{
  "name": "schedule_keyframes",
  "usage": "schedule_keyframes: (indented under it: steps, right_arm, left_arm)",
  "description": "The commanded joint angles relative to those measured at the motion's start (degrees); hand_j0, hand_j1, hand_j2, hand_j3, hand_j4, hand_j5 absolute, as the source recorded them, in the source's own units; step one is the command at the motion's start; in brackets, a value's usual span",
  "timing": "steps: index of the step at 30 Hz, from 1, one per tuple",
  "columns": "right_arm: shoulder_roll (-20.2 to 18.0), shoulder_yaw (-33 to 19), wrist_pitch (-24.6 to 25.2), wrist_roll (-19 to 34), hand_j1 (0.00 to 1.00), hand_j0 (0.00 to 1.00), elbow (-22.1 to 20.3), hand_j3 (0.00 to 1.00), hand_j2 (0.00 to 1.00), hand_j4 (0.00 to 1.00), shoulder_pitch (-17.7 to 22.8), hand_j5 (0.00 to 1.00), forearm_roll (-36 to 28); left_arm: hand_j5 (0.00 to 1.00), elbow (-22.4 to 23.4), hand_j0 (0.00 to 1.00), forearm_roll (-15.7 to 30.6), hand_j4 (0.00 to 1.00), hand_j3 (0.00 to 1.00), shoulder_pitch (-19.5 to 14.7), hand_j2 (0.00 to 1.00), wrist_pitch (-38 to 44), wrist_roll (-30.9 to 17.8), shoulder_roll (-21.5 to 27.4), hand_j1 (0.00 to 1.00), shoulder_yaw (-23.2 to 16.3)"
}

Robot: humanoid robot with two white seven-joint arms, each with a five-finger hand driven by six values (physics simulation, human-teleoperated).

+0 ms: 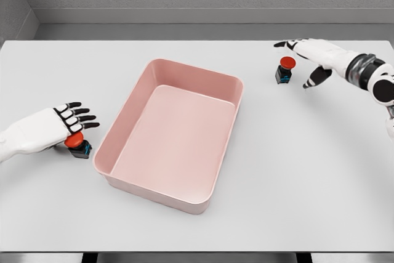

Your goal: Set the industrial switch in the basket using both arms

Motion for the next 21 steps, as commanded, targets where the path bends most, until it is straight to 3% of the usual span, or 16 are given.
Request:
schedule_keyframes:
  steps: [1,5,21]
  right_arm:
    - [1.7,-0.01,0.11,-0.02,1.0,1.0,1.54,1.0,1.0,1.0,-0.44,1.0,1.56]
    - [3.55,-0.01,0.37,-0.02,1.0,1.0,5.59,1.0,1.0,1.0,-2.29,1.0,1.65]
    - [7.24,0.95,2.04,-0.02,1.0,1.0,8.14,1.0,1.0,1.0,-3.96,1.0,5.95]
  left_arm:
    - [1.0,-0.04,1.0,0.46,1.0,1.0,-0.09,1.0,-0.1,-0.06,-0.58,1.0,-0.01]
    - [1.0,-0.39,1.0,0.28,1.0,1.0,0.0,1.0,-0.1,-0.06,-0.23,1.0,-1.24]
    - [1.0,-4.17,1.0,1.77,1.0,1.0,-0.18,1.0,-0.1,-0.06,1.88,1.0,-1.77]
